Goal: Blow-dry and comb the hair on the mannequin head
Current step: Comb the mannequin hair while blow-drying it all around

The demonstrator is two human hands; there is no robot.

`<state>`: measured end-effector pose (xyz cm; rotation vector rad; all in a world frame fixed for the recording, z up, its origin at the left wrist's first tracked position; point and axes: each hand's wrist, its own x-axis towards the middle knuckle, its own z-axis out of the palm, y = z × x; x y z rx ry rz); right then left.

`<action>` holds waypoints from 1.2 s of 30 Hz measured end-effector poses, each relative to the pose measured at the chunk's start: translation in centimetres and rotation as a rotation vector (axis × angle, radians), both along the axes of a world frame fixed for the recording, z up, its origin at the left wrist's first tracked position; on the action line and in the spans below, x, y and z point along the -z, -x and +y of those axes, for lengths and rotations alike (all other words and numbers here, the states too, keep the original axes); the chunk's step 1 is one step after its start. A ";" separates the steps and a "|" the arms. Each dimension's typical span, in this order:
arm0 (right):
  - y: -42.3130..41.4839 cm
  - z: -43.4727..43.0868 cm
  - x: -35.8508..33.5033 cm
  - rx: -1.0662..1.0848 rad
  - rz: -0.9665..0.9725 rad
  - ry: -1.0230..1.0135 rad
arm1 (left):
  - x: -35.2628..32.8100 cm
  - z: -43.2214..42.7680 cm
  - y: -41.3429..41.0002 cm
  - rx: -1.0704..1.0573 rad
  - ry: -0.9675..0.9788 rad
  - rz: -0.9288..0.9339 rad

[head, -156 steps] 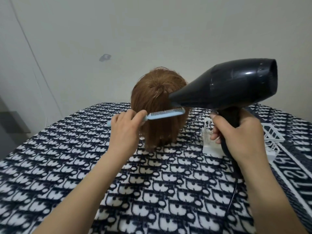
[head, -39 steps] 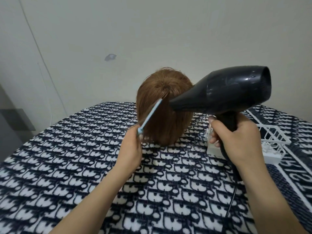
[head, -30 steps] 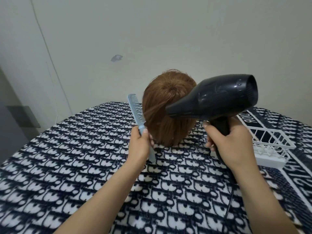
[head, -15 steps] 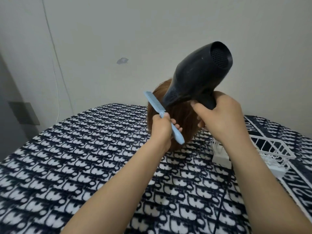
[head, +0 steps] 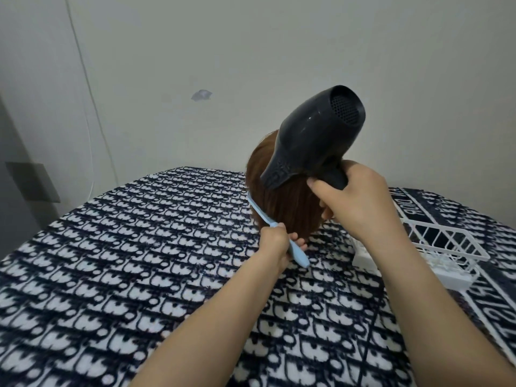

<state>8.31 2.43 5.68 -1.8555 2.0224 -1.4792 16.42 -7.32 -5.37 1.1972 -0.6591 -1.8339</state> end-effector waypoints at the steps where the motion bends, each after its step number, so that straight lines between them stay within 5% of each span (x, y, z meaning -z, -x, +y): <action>1: 0.1 0.0 0.1 0.001 -0.002 -0.008 | 0.2 0.0 0.0 0.001 -0.010 0.016; 10: 0.4 0.1 1.2 -0.008 -0.020 -0.070 | 2.9 0.7 -0.8 -0.052 -0.157 0.154; 19: 1.1 0.8 1.7 -0.008 -0.023 -0.156 | 5.2 -0.5 -2.9 -0.142 -0.169 0.099; 29: 2.3 3.1 1.0 0.186 0.040 -0.072 | 2.2 0.3 -6.1 -0.206 0.751 -0.378; 36: 2.7 3.9 0.7 0.127 -0.054 -0.041 | 0.7 -0.4 -7.1 -0.111 1.100 -0.731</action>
